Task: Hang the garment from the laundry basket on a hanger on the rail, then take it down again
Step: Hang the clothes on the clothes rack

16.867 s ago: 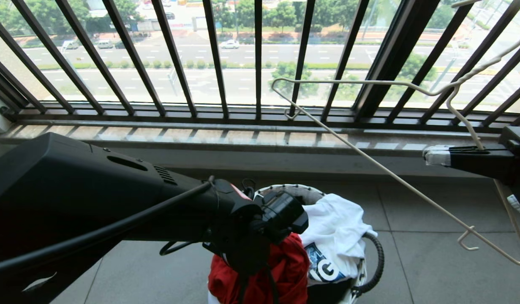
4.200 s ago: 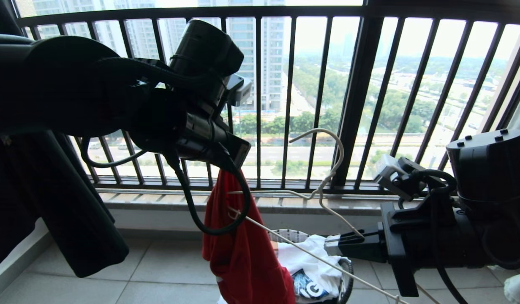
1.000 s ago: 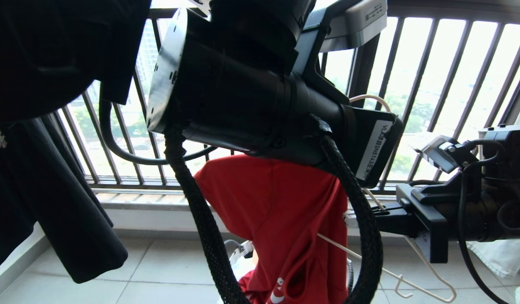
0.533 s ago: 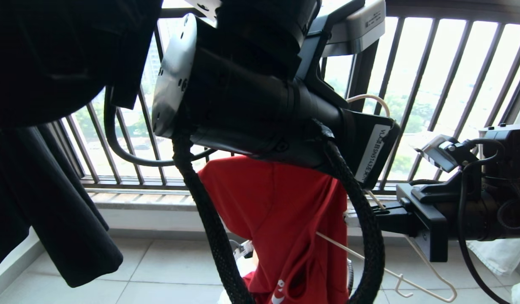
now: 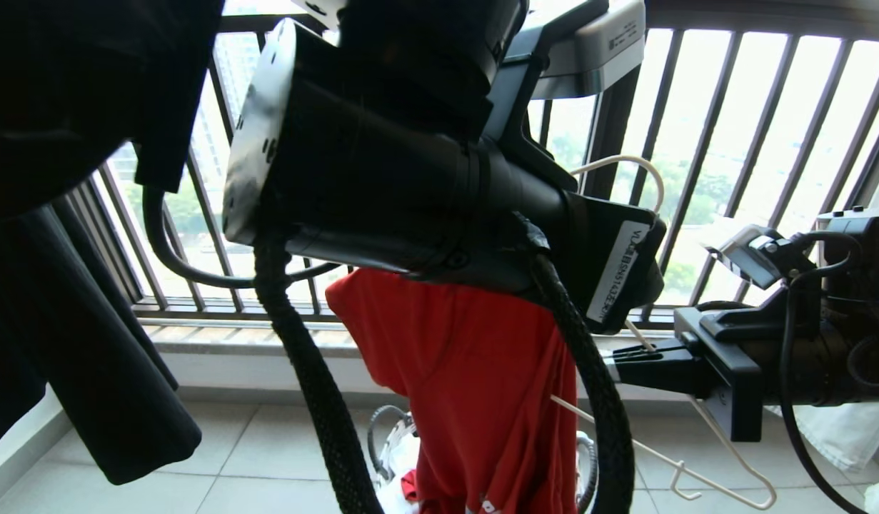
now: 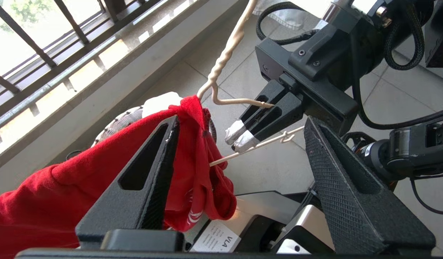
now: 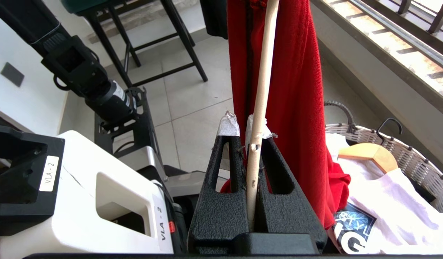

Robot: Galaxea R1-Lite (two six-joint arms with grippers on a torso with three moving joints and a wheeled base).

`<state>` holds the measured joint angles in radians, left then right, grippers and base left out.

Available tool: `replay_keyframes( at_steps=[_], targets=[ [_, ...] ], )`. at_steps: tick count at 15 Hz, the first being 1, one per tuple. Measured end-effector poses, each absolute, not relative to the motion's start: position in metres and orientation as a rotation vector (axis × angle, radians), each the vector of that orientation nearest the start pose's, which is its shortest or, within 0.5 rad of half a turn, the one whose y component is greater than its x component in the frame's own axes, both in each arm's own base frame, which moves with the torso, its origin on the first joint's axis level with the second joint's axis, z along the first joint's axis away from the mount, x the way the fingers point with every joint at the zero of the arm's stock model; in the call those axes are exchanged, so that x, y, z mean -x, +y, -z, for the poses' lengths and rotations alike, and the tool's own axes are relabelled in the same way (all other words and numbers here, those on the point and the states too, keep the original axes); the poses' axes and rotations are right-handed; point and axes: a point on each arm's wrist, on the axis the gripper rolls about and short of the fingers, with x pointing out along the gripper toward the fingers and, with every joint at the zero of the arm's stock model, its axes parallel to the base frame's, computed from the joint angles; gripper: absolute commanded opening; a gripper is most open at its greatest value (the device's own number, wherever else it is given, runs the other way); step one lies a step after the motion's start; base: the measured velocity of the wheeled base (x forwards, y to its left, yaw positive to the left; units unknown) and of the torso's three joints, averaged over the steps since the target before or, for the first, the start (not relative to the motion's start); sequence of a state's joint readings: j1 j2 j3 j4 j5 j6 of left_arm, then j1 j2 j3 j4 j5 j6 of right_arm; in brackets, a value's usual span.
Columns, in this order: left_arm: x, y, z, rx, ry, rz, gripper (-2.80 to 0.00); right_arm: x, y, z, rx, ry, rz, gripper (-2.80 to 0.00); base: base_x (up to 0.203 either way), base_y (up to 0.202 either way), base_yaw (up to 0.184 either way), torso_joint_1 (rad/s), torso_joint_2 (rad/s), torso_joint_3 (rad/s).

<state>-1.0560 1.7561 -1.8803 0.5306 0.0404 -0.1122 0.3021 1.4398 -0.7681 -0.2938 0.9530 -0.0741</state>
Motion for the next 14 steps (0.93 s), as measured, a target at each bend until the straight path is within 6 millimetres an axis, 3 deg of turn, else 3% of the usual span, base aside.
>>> replay_keyframes(
  at_steps=[1, 2, 7, 10, 14],
  targets=[
    [-0.153, -0.268, -0.349, -0.125, 0.425, 0.975, 0.00, -0.215, 0.086, -0.214, -0.065, 0.335, -1.252, -2.80, 0.000, 0.000, 0.000, 0.000, 0.00, 0.000],
    [-0.150, -0.263, -0.348, -0.130, 0.432, 0.969, -2.80, -0.215, 0.086, -0.214, -0.065, 0.334, -1.252, -2.80, 0.000, 0.000, 0.000, 0.000, 0.00, 0.000],
    [-0.158, -0.213, -0.351, -0.193, 0.405, 0.870, -2.80, -0.213, 0.086, -0.216, -0.064, 0.329, -1.252, -2.80, 0.000, 0.000, 0.000, 0.000, 0.00, 0.000],
    [-0.173, -0.177, -0.359, -0.285, 0.377, 0.947, -2.80, -0.213, 0.086, -0.215, -0.065, 0.331, -1.253, -2.80, 0.000, 0.000, 0.000, 0.000, 0.00, 0.000],
    [-0.179, -0.164, -0.374, -0.415, 0.371, 0.998, -2.80, -0.212, 0.086, -0.215, -0.095, 0.346, -1.286, -2.80, 0.000, 0.000, 0.000, 0.000, 0.00, 0.000]
  ],
)
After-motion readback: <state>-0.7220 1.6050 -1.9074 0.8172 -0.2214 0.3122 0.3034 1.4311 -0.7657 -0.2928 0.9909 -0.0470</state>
